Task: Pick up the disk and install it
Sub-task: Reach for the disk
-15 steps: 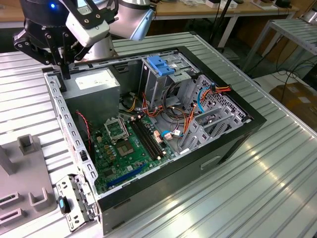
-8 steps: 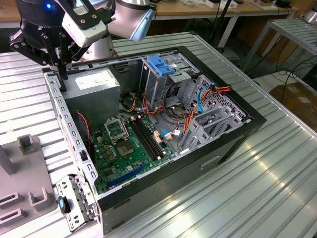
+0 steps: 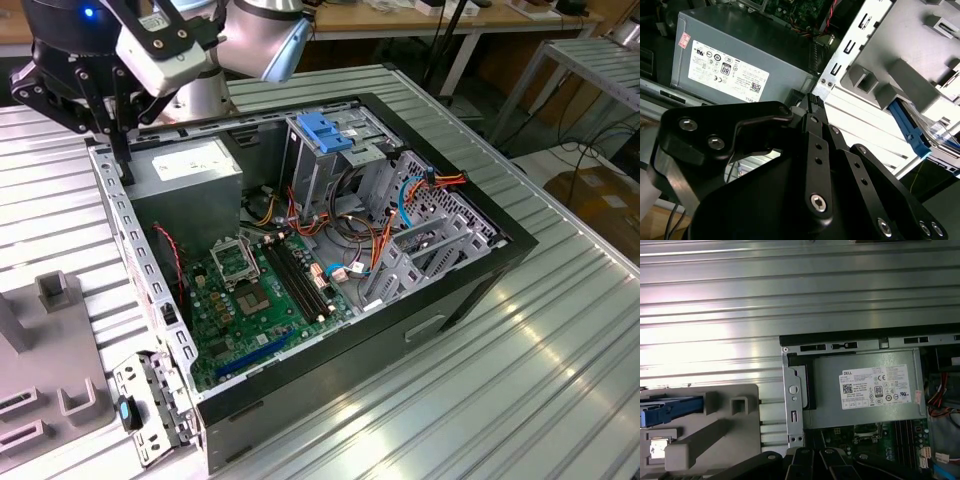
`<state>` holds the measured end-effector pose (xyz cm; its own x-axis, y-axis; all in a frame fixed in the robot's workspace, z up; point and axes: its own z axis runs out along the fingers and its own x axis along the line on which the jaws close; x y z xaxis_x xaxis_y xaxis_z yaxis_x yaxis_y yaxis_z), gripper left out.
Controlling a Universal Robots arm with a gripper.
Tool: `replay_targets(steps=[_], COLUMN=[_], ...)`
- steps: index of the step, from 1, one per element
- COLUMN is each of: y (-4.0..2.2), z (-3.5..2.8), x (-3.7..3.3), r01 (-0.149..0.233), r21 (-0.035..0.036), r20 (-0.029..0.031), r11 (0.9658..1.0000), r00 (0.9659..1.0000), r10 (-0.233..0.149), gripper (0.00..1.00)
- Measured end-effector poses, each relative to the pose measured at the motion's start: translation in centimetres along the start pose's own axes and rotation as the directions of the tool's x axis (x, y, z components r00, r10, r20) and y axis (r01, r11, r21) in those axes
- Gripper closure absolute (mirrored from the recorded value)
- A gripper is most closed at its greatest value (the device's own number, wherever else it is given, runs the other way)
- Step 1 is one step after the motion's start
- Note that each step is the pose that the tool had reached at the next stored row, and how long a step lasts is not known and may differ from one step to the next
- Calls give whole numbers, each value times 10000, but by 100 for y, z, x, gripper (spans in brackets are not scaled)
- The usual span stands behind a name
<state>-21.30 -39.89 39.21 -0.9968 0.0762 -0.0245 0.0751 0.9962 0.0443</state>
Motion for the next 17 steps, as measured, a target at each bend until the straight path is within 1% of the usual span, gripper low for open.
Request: replay_targets(steps=[6, 12, 17], y=[-3, -6, -10], z=[0, -1, -2], x=[32, 78, 134], r01=[0, 0, 0], r21=[-1, -1, -1], r20=[0, 0, 0], r11=[10000, 10000, 10000], r00=[10000, 10000, 10000], r10=[0, 0, 0], gripper=[89, 89, 89])
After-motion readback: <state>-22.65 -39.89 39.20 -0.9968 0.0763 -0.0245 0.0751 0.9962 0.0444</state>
